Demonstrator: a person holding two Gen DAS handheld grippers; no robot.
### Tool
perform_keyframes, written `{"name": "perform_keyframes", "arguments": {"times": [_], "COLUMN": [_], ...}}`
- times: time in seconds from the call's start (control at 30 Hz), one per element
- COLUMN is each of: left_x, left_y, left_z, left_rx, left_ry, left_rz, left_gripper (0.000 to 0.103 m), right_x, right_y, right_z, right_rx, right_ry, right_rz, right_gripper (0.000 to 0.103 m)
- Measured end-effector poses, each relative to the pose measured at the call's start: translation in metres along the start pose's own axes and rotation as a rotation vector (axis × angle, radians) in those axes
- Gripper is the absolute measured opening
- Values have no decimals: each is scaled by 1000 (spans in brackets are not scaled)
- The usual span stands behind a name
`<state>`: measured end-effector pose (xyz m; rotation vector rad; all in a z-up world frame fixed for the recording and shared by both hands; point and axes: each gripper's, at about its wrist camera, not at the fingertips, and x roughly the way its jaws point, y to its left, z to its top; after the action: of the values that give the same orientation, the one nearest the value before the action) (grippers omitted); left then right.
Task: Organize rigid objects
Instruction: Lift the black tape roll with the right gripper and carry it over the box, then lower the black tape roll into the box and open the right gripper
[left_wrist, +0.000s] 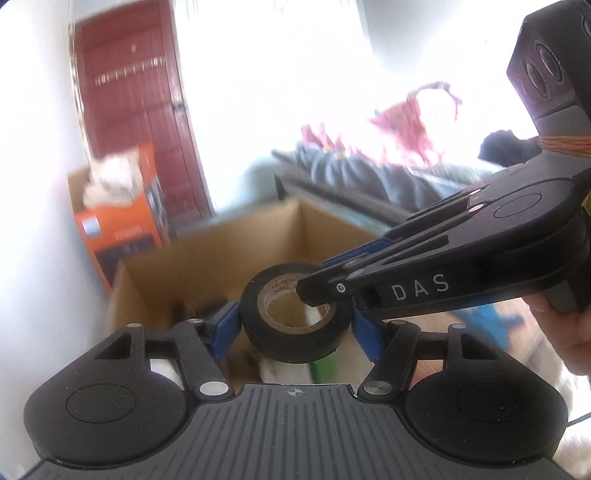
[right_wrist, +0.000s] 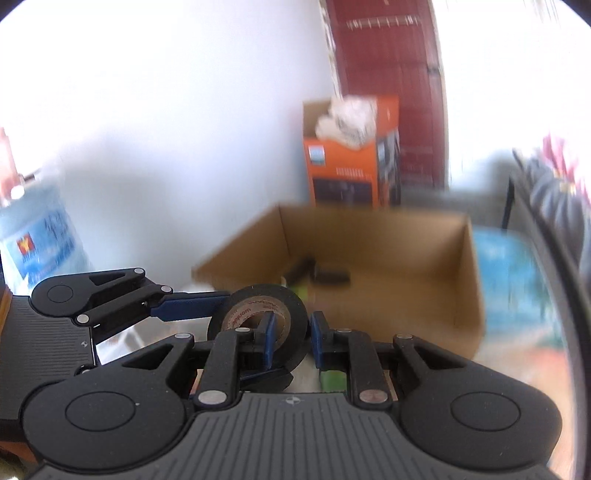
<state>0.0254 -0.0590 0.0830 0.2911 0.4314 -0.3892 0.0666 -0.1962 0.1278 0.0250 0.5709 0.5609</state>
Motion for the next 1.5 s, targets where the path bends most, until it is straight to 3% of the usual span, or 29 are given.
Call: {"name": "perform_keyframes", "arguments": {"times": [0.1, 0.2, 0.47, 0.6, 0.73, 0.93, 1.1, 1.37, 1.5], "left_x": [9, 33, 121, 163, 199, 238, 263, 284, 284], "left_y": [13, 28, 67, 83, 93, 102, 105, 105, 106], "left_z": [25, 46, 61, 61, 64, 60, 57, 47, 49], "left_rx": [30, 34, -28, -127, -211, -302, -319, -338, -336], "left_ry": [-15, 26, 289, 412, 485, 541, 586, 643, 642], "left_rz": [19, 3, -75, -130, -166, -187, -181, -163, -155], "left_gripper": [66, 66, 66, 66, 66, 66, 66, 66, 73], "right_x": [6, 25, 121, 165, 197, 232, 257, 284, 289], "right_y": [-6, -17, -68, -96, -116, -142, -149, -143, -143], "right_z": [31, 58, 92, 96, 99, 104, 102, 95, 94], "right_rx": [-19, -19, 72, 116, 91, 84, 31, -39, -27], "right_ry": [-20, 12, 262, 380, 452, 535, 578, 597, 578], "right_rz": [15, 26, 64, 59, 37, 22, 20, 2, 8], "right_gripper": [22, 22, 23, 22, 22, 22, 22, 22, 22]}}
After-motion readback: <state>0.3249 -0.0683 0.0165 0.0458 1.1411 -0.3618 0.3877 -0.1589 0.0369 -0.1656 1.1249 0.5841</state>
